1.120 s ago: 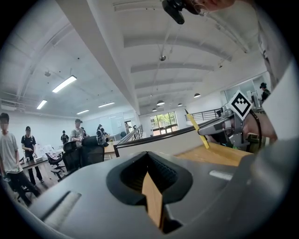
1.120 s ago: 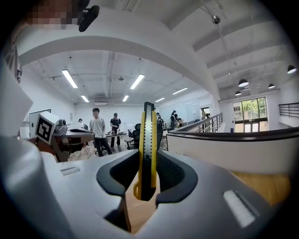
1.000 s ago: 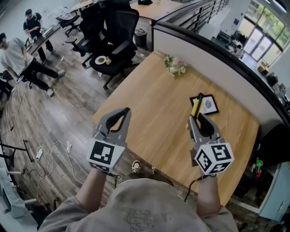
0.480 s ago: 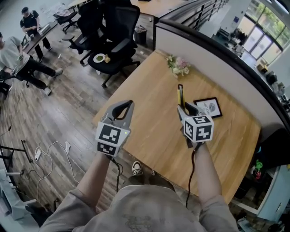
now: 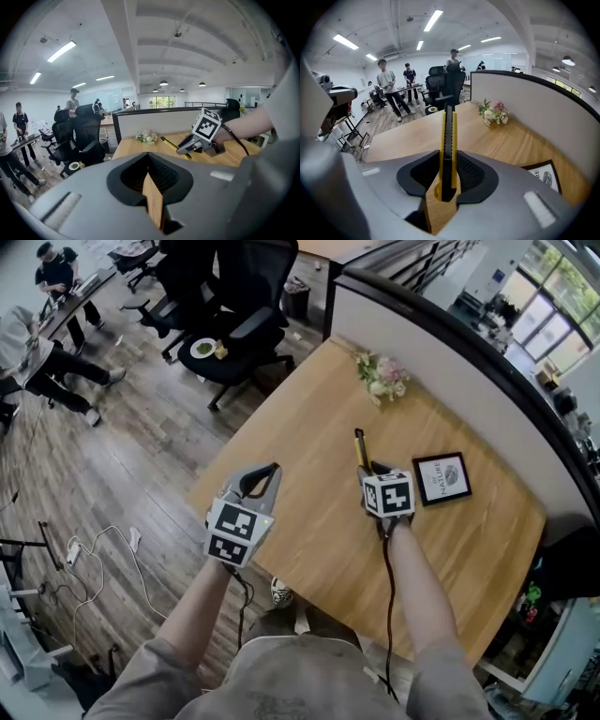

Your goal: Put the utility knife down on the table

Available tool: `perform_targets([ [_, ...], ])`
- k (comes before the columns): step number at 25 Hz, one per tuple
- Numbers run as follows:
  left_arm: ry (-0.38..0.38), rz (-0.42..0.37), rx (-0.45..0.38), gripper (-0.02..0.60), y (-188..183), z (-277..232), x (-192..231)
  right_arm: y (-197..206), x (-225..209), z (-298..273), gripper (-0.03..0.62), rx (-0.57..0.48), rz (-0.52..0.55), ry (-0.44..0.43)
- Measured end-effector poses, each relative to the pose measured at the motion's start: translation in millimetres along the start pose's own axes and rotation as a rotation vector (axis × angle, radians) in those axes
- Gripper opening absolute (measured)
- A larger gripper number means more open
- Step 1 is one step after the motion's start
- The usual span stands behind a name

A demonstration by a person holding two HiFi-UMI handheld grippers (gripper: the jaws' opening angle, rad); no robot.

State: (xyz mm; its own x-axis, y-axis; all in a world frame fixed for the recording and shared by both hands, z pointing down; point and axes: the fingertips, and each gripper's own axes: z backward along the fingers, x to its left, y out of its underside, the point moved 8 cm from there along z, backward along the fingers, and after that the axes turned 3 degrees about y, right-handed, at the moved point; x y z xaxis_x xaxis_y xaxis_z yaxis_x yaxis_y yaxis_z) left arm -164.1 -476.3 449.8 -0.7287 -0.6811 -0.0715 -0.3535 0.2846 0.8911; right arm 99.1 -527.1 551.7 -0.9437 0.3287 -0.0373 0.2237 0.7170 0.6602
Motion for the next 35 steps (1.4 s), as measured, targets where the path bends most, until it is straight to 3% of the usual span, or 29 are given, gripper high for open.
perform_targets([
  [8, 0.054, 0.065, 0.107, 0.001, 48, -32, 5, 27, 1, -74, 0.124, 0.159, 0.005, -0.005],
  [20, 0.067, 0.11, 0.157, 0.0, 71, -37, 10, 48, -2, -111, 0.124, 0.212, -0.02, 0.016],
  [29, 0.064, 0.1, 0.164, 0.0, 68, -28, 4, 41, -3, -95, 0.127, 0.142, -0.039, -0.005],
  [35, 0.029, 0.069, 0.091, 0.002, 33, -8, 9, -3, 3, -22, 0.124, -0.054, -0.041, -0.033],
])
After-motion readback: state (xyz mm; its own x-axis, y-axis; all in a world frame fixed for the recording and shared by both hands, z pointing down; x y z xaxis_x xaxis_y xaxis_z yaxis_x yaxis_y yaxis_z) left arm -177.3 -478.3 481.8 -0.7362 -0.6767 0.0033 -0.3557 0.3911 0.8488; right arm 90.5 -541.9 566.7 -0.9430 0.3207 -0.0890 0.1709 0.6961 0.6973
